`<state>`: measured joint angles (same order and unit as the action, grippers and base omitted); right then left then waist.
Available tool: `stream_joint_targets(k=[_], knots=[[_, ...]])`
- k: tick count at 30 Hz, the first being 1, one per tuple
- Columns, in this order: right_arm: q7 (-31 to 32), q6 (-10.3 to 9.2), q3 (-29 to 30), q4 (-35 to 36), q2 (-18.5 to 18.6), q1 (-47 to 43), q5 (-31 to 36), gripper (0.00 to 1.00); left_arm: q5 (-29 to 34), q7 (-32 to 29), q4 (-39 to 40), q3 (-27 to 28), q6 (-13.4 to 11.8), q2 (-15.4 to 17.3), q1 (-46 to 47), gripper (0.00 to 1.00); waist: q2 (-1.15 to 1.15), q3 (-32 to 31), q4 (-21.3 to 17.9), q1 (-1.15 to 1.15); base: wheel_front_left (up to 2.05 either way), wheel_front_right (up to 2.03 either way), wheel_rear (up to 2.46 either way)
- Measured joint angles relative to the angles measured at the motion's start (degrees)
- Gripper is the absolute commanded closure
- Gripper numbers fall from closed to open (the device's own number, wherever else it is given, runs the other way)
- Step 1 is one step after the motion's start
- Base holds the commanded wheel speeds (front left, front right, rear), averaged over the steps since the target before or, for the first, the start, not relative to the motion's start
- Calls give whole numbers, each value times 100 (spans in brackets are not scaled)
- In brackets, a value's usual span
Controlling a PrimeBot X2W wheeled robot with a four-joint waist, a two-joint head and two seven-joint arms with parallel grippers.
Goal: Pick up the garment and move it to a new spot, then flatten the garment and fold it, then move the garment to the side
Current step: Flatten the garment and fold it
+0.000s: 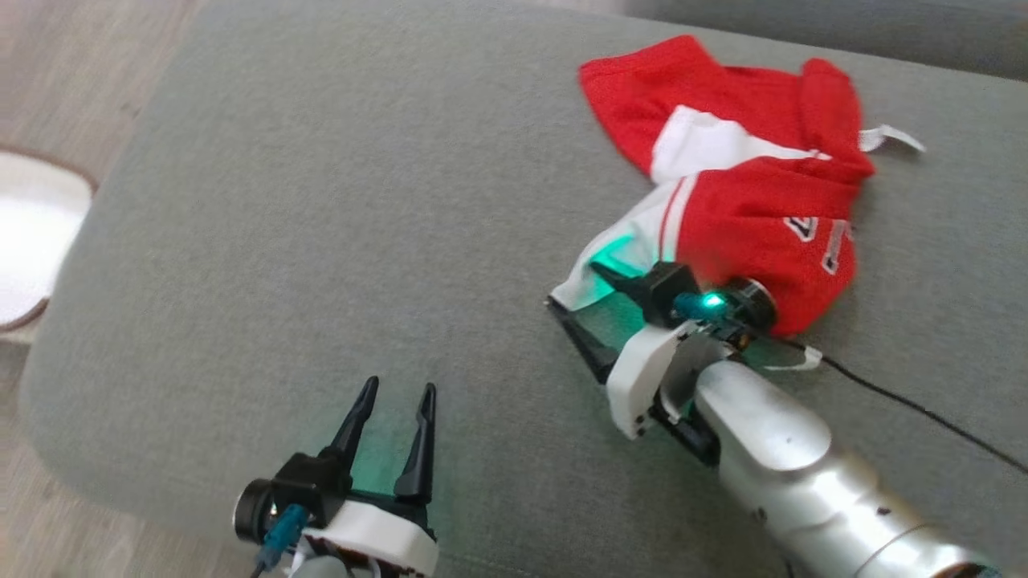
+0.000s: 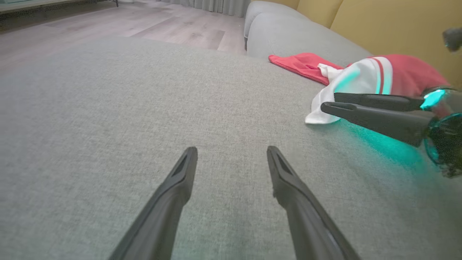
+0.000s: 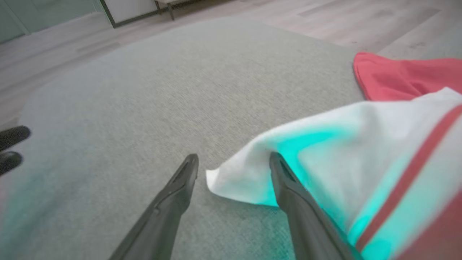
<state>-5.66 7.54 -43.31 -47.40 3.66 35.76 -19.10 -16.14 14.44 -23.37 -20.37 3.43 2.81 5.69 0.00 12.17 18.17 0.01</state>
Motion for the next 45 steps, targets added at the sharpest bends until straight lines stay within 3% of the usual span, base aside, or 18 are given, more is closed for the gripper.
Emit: stream_joint_targets(k=[5, 6, 7, 8, 9, 17, 23, 29, 31, 35, 38, 42, 45], knots=[[226, 0, 54, -468, 20, 111, 103, 0, -55, 0, 1, -68, -49, 0, 1, 0, 0, 148, 244, 0, 0, 0, 0], [276, 0, 44, -475, 20, 123, 102, 15, -62, 0, 1, -69, -49, 0, 1, 0, 0, 167, 263, 0, 0, 0, 0], [319, 0, 34, -471, 20, 137, 99, 39, -67, 0, 1, -69, -51, 0, 1, 0, 0, 179, 271, 0, 0, 0, 0], [342, 0, 15, -467, 20, 153, 93, 65, -68, 0, 1, -73, -68, 0, 1, 0, 0, 182, 266, 0, 0, 0, 0], [375, 0, -1, -464, 20, 165, 93, 100, -68, 0, 1, -81, -75, 0, 4, 0, 0, 184, 258, 0, 0, 0, 0], [-267, 0, -47, -209, 45, 170, -98, 100, -68, 0, 0, -145, -75, -1, 154, 0, 0, 158, 166, 0, 0, 0, 0], [-815, 0, -131, 1077, 55, 913, -793, 100, -41, 0, -20, -125, -73, -2, 196, 0, 0, 49, 91, 0, 0, 0, 0], [-880, 0, 625, 2668, 59, 2303, -1159, 100, 8, 0, -60, 16, -65, -2, 88, 0, 0, -147, -22, -1, 0, 0, 0], [-904, 0, 1234, 3107, 46, 2536, -1140, 100, 8, 0, -79, 55, -55, -2, -12, 0, 0, -230, -110, -1, 0, 0, 0], [-905, 0, 2172, 3020, 86, 2438, -772, 100, 8, 0, -64, 177, -51, -1, -45, 0, 0, -307, -264, -1, 0, 0, 0], [-914, 0, 2691, 2618, 369, 2009, -490, 100, 19, 0, -63, 213, -49, -1, -52, 0, 0, -333, -400, -1, 0, 0, 0], [-913, 0, 3141, 1917, 876, 783, -192, 100, 35, 0, -59, 224, -48, -1, -86, 0, 0, -298, -542, -1, 0, 0, 0], [-912, 0, 3559, 1525, 975, -211, -70, 100, 35, 0, -56, 233, -48, -1, -88, 0, 0, -237, -614, 0, 0, 0, 0]])
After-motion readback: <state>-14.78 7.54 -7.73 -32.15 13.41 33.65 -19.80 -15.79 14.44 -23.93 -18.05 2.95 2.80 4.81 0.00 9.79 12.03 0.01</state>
